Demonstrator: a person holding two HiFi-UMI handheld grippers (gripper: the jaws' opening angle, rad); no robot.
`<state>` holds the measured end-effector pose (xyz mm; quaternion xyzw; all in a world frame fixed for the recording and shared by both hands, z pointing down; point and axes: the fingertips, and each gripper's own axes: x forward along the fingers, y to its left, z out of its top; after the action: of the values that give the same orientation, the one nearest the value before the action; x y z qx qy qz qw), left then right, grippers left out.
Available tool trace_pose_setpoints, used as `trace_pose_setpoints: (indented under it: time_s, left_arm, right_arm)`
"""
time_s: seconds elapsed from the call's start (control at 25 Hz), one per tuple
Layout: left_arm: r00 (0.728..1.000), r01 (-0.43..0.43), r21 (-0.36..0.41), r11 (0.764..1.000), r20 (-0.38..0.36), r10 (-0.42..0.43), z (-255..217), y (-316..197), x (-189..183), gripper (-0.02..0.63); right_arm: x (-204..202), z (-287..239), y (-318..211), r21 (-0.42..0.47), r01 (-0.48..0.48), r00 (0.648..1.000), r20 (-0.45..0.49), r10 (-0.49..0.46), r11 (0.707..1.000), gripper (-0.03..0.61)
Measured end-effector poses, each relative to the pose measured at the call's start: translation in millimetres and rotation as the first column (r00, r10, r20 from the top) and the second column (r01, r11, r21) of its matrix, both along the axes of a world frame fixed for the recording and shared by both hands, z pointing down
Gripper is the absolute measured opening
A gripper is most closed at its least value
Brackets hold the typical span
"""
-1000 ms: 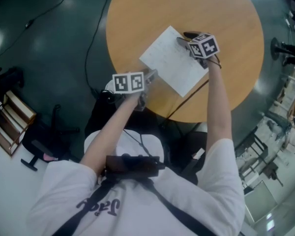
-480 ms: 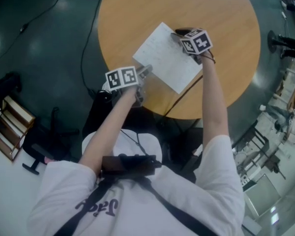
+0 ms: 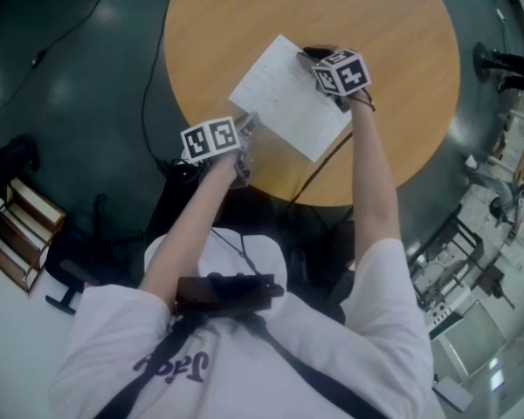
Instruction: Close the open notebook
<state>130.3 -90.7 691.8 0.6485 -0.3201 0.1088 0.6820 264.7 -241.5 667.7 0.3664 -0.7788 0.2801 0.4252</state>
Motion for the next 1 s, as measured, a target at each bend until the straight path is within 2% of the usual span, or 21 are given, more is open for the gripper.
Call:
trace_pose_setpoints:
  time_s: [0.2,0.36,0.52,0.64,0.8,0.92,1.0]
  left_arm:
    - [0.998,-0.038,0.032,0.999,0.06,0.036,5,3,-7,0.04]
    - [0.997,-0.039,0.054,0.998,0.063,0.035,-1,2,-5,0.025]
    - [0.991,-0.084,0.143,0.986,0.12,0.067,-11,-4,-6,0.014]
    - [0.975,-0.156,0.228,0.961,0.193,0.112,-18,-7,-5,0.014]
    - [0.947,-0.245,0.33,0.912,0.282,0.153,-23,-9,-2,0.014]
    - [0.932,-0.295,0.391,0.872,0.318,0.173,-32,-14,5,0.012]
    - [0.929,-0.312,0.413,0.856,0.322,0.183,-37,-14,8,0.012]
  right_arm:
    - [-4,-2,2,0.042,-0.042,0.998,0.041,0.04,0.998,0.104]
    - [2,-6,2,0.068,-0.084,0.995,0.067,0.079,0.994,0.104]
    - [7,-10,2,0.097,-0.12,0.99,0.088,0.112,0.988,0.104]
    - [13,-14,1,0.122,-0.153,0.985,0.095,0.142,0.981,0.104]
    - [20,-19,0,0.151,-0.209,0.975,0.115,0.192,0.966,0.104]
    - [30,-25,-1,0.199,-0.25,0.966,0.116,0.231,0.948,0.104]
    - [36,-30,4,0.231,-0.286,0.957,0.12,0.264,0.93,0.106]
